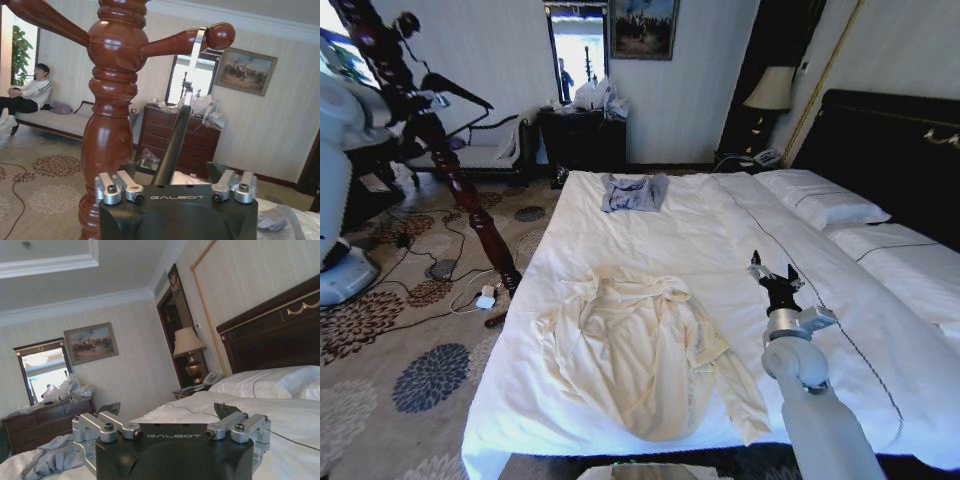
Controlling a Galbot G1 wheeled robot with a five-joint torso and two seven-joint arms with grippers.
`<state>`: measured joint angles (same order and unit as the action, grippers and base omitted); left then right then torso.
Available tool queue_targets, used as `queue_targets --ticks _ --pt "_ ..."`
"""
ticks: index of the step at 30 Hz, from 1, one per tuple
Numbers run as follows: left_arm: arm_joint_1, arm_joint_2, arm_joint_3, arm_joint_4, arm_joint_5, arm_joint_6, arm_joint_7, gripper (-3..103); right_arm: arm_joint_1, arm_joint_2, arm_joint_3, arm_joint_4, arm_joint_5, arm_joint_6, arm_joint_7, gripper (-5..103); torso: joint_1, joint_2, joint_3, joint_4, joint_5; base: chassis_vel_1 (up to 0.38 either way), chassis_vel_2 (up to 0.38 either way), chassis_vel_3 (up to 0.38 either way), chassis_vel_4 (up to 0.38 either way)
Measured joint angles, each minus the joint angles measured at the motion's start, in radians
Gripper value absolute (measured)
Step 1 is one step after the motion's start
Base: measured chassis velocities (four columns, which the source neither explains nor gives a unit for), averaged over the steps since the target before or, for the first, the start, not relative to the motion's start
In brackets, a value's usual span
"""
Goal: Pick up the clothes from the bed and hang them on the clothes hanger.
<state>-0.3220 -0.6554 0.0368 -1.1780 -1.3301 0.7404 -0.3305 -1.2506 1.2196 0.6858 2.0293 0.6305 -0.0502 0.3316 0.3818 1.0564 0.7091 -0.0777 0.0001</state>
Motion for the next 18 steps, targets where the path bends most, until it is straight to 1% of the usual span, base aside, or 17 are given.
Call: queue_targets --ticks 1,4,6,11,13,16,17,18 --pt "0.000 0.000 0.000 0.000 0.000 0.000 0.000 81 0.000 0.000 0.000 0.000 0.000 0.000 0.000 100 0.000 0.000 0.000 0.0000 0.0000 0.000 0.000 0.000 0.000" --pt "0.000 0.008 0.007 -0.003 -0.020 0.000 -0.007 64 -0.001 0.001 0.000 0.001 0.000 -0.006 0.012 100 0.000 0.000 0.000 0.0000 -0.0001 0.000 0.000 0.000 0.000" --pt "0.002 0.010 0.008 -0.003 -0.023 0.000 -0.008 64 -0.002 0.001 0.000 0.001 0.001 -0.007 0.015 100 0.000 0.000 0.000 0.0001 0.0000 0.000 0.000 0.000 0.000" --pt "0.028 0.021 0.004 -0.026 -0.026 -0.001 -0.010 37 -0.014 0.004 0.008 0.003 0.002 -0.012 0.034 100 0.000 0.000 0.000 -0.0001 -0.0001 0.000 0.000 0.000 0.000" --pt "0.034 0.023 0.001 -0.031 -0.026 -0.001 -0.010 37 -0.017 0.004 0.011 0.003 0.002 -0.013 0.037 100 0.000 0.000 0.000 -0.0001 -0.0001 0.000 0.000 0.000 0.000" --pt "0.046 0.027 -0.008 -0.042 -0.024 -0.003 -0.007 21 -0.023 0.001 0.019 0.006 0.004 -0.015 0.046 100 0.000 0.000 0.000 -0.0004 -0.0001 0.000 0.000 0.000 0.000" --pt "0.046 0.027 -0.008 -0.042 -0.024 -0.003 -0.007 21 -0.023 0.001 0.019 0.006 0.004 -0.015 0.046 100 0.000 0.000 0.000 -0.0004 -0.0001 0.000 0.000 0.000 0.000" --pt "0.049 0.030 -0.010 -0.044 -0.023 -0.003 -0.009 18 -0.024 -0.001 0.022 0.006 0.005 -0.015 0.048 100 0.000 0.000 0.000 -0.0005 0.0002 0.000 0.000 0.000 0.000"
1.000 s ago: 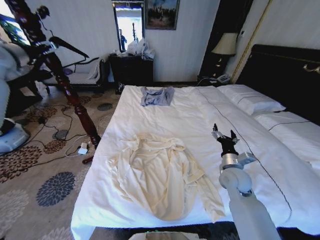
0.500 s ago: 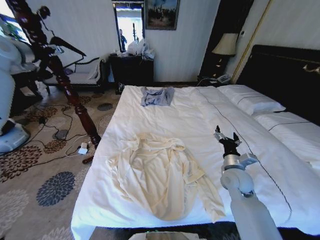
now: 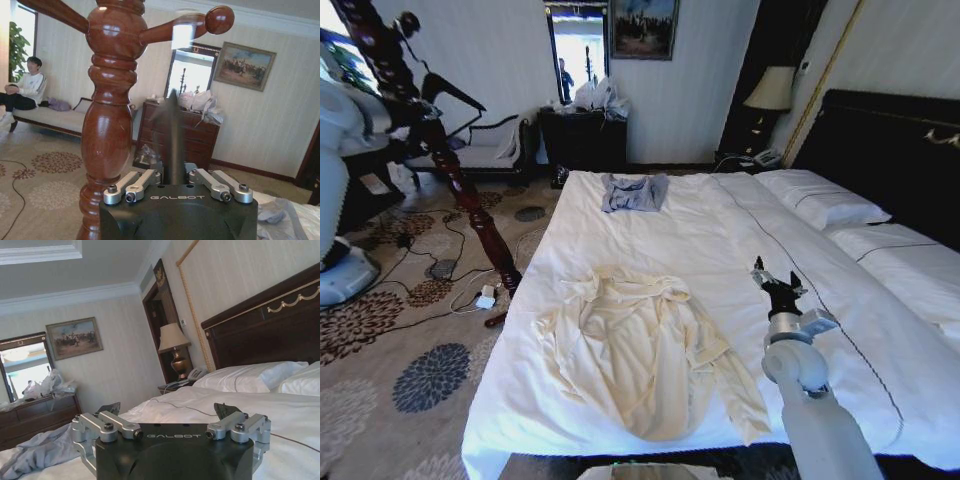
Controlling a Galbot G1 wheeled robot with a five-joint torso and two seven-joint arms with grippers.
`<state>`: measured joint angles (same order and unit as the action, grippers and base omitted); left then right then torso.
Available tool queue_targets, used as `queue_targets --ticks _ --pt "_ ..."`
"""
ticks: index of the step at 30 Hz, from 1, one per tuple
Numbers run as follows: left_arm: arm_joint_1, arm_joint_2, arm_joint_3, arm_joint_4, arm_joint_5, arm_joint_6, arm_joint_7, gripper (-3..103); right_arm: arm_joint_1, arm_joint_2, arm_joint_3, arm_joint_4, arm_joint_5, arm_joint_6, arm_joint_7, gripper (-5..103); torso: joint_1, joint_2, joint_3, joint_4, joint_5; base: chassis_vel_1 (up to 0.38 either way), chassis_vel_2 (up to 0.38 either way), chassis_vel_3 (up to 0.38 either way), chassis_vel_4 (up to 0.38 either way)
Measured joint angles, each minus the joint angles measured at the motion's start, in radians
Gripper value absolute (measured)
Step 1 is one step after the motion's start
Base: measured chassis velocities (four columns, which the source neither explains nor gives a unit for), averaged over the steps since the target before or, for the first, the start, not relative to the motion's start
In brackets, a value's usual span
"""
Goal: Pick up the clothes from the bed and hang them on the clothes hanger.
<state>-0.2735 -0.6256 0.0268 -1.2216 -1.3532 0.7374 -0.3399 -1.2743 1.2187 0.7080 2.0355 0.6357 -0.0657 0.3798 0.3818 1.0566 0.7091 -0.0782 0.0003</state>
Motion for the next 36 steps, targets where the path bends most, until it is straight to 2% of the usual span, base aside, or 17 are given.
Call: queue_targets --ticks 3,8,15,21,25,26,32,36 --pt "0.005 0.001 -0.008 -0.003 0.000 0.000 0.003 17 0.001 -0.001 0.002 0.000 0.002 -0.001 0.004 100 0.000 0.000 0.000 0.0007 -0.0005 0.000 0.000 0.000 0.000" --pt "0.008 -0.001 -0.015 -0.006 0.006 -0.001 0.009 17 0.002 0.011 -0.004 -0.005 0.001 -0.002 0.012 100 0.000 0.000 0.000 0.0003 -0.0003 0.000 0.000 0.000 0.000" --pt "0.003 0.003 -0.024 -0.050 0.028 -0.088 0.080 17 -0.008 0.015 0.000 -0.001 -0.001 -0.003 0.016 100 0.000 0.000 0.000 0.0005 -0.0003 0.000 0.000 0.000 0.000" --pt "0.026 0.013 -0.048 -0.139 0.005 -0.102 0.108 17 -0.019 0.020 0.005 0.004 -0.003 -0.001 0.017 100 0.000 0.000 0.000 0.0003 -0.0001 0.000 0.000 0.000 0.000" --pt "0.094 0.028 -0.090 -0.270 -0.043 -0.095 0.113 17 -0.032 0.025 0.008 0.008 -0.007 0.002 0.017 100 0.000 0.000 0.000 0.0005 -0.0001 0.000 0.000 0.000 0.000" --pt "0.094 0.028 -0.090 -0.270 -0.043 -0.095 0.113 17 -0.032 0.025 0.008 0.008 -0.007 0.002 0.017 100 0.000 0.000 0.000 0.0005 -0.0001 0.000 0.000 0.000 0.000" --pt "0.215 0.047 -0.142 -0.407 -0.114 -0.088 0.068 17 -0.039 0.027 0.012 0.008 -0.008 0.004 0.018 100 0.000 0.000 0.000 0.0001 -0.0001 0.000 0.000 0.000 0.000" --pt "0.490 0.088 -0.246 -0.615 -0.175 -0.126 0.070 17 -0.041 -0.011 -0.010 -0.006 0.011 0.005 0.025 100 0.000 0.000 0.000 0.0010 -0.0004 0.000 0.000 0.000 0.000"
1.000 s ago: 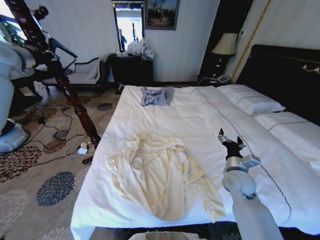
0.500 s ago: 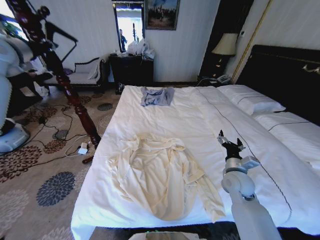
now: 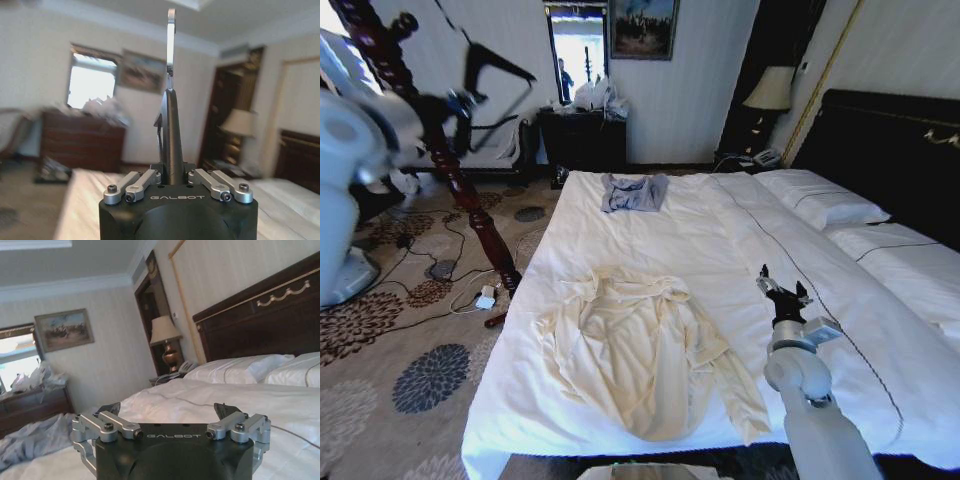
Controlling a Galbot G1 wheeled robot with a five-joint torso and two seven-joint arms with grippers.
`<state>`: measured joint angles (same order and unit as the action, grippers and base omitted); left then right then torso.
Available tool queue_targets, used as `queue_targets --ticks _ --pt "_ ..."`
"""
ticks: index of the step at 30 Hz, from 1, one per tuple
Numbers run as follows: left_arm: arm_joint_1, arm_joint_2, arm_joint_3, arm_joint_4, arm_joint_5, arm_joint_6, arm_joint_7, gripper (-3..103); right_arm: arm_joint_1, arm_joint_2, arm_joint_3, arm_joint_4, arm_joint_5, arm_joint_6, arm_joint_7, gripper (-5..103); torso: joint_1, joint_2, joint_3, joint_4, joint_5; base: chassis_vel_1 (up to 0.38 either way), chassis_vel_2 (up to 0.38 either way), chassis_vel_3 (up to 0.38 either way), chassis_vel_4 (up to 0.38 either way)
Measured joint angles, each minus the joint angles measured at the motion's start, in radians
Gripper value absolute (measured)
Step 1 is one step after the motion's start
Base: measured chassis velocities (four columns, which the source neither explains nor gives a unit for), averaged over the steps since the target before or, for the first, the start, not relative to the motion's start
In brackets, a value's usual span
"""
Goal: Pick up the clothes from the bed and hang them on the clothes hanger.
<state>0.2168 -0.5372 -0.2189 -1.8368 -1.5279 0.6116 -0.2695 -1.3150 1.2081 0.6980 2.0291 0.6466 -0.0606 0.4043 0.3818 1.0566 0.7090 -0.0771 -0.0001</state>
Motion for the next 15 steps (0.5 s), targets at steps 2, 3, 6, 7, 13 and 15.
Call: queue_targets --ticks 2,3,6,7,13,15 --pt "0.076 -0.002 -0.016 -0.046 -0.001 -0.021 0.012 17 -0.001 -0.020 -0.008 0.000 0.028 -0.005 0.005 100 0.000 0.000 0.000 0.0000 0.0007 0.000 0.000 0.000 0.000" --pt "0.127 -0.010 -0.023 -0.068 0.004 -0.037 0.022 17 -0.005 -0.035 -0.011 0.003 0.049 -0.010 0.011 100 0.000 0.000 0.000 0.0001 0.0007 0.000 0.000 0.000 0.000" --pt "0.250 -0.039 -0.027 -0.111 0.031 -0.074 0.054 17 -0.016 -0.075 -0.016 0.014 0.102 -0.017 0.018 100 0.000 0.000 0.000 -0.0016 0.0000 0.000 0.000 0.000 0.000" --pt "0.327 -0.053 -0.032 -0.136 0.054 -0.092 0.072 17 -0.012 -0.098 -0.026 0.014 0.138 -0.020 0.019 100 0.000 0.000 0.000 -0.0021 -0.0001 0.000 0.000 0.000 0.000" --pt "0.616 -0.140 -0.065 -0.207 0.186 -0.188 0.171 17 0.105 -0.197 -0.163 -0.001 0.457 -0.050 0.075 100 0.000 0.000 0.000 0.0003 -0.0004 0.000 0.000 0.000 0.000" --pt "0.707 -0.190 -0.066 -0.211 0.210 -0.199 0.203 17 0.174 -0.211 -0.223 0.000 0.628 -0.090 0.131 100 0.000 0.000 0.000 -0.0007 0.0002 0.000 0.000 0.000 0.000"
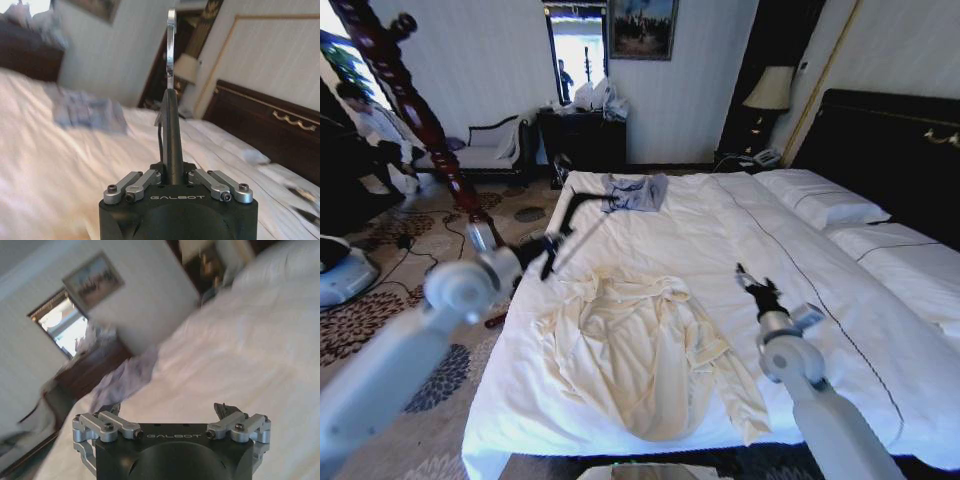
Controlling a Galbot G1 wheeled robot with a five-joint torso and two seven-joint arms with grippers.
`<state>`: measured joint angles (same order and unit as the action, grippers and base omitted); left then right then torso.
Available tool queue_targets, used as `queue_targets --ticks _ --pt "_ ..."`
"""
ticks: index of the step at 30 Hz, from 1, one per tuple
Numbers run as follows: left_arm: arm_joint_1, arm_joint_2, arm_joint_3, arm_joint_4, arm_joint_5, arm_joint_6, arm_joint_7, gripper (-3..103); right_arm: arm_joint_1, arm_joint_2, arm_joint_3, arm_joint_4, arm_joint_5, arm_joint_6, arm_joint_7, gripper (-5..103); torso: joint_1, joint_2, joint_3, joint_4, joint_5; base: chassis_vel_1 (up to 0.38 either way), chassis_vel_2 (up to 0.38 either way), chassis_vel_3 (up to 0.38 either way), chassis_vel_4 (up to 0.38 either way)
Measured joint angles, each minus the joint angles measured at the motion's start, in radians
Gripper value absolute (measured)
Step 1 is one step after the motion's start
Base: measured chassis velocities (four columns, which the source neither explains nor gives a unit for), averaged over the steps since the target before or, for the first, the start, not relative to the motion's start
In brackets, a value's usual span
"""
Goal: Pick up the clothes from the bed and hang them on the clothes hanger.
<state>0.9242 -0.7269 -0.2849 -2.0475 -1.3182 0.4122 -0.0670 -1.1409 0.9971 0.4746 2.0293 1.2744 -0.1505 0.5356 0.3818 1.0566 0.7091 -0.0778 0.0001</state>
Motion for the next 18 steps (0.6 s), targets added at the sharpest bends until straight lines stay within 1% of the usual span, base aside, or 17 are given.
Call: queue_targets --ticks 1,3,4,5,7,9,10,12,13,15,17,18 --pt "0.000 0.000 0.000 0.000 0.000 0.000 0.000 17 0.000 0.000 0.000 0.000 0.000 0.000 0.000 100 0.000 0.000 0.000 0.0000 0.0000 0.000 0.000 0.000 0.000" --pt "0.069 -0.047 0.001 0.003 0.008 0.002 0.005 17 0.049 -0.004 -0.060 -0.015 0.057 -0.026 0.031 100 0.000 0.000 0.000 0.0001 0.0001 0.000 0.000 0.000 0.000" --pt "0.094 -0.065 0.003 0.006 0.009 0.005 0.006 17 0.066 -0.005 -0.091 -0.027 0.064 -0.035 0.039 100 0.000 0.000 0.000 0.0002 0.0002 0.000 0.000 0.000 0.000" --pt "0.124 -0.083 0.005 0.011 0.017 0.008 0.010 17 0.082 -0.005 -0.119 -0.042 0.066 -0.042 0.045 100 0.000 0.000 0.000 0.0001 -0.0001 0.000 0.000 0.000 0.000" --pt "0.140 -0.091 0.007 0.013 0.025 0.008 0.014 17 0.089 -0.006 -0.136 -0.054 0.066 -0.044 0.047 100 0.000 0.000 0.000 0.0001 -0.0003 0.000 0.000 0.000 0.000" --pt "0.195 -0.116 0.016 0.016 0.062 0.005 0.033 17 0.117 -0.002 -0.200 -0.102 0.057 -0.049 0.048 100 0.000 0.000 0.000 0.0002 0.0001 0.000 0.000 0.000 0.000" --pt "0.195 -0.116 0.016 0.016 0.062 0.005 0.033 17 0.117 -0.002 -0.200 -0.102 0.057 -0.049 0.048 100 0.000 0.000 0.000 0.0002 0.0001 0.000 0.000 0.000 0.000" --pt "0.231 -0.131 0.022 0.003 0.074 -0.002 0.038 17 0.141 0.014 -0.241 -0.143 0.042 -0.049 0.048 100 0.000 0.000 0.000 0.0003 0.0000 0.000 0.000 0.000 0.000" --pt "0.238 -0.133 0.024 -0.013 0.068 -0.005 0.038 17 0.152 0.027 -0.256 -0.158 0.032 -0.049 0.046 100 0.000 0.000 0.000 0.0003 0.0000 0.000 0.000 0.000 0.000" --pt "0.239 -0.133 0.024 -0.023 0.060 -0.005 0.039 17 0.155 0.031 -0.260 -0.162 0.027 -0.049 0.045 100 0.000 0.000 0.000 0.0003 0.0001 0.000 0.000 0.000 0.000" --pt "0.233 -0.122 0.025 -0.038 0.033 -0.005 0.048 17 0.159 0.037 -0.268 -0.169 0.016 -0.047 0.037 100 0.000 0.000 0.000 -0.0001 -0.0001 0.000 0.000 0.000 0.000" --pt "0.226 -0.108 0.025 -0.038 0.019 -0.012 0.067 17 0.161 0.039 -0.272 -0.173 0.011 -0.045 0.032 100 0.000 0.000 0.000 -0.0002 0.0001 0.000 0.000 0.000 0.000"
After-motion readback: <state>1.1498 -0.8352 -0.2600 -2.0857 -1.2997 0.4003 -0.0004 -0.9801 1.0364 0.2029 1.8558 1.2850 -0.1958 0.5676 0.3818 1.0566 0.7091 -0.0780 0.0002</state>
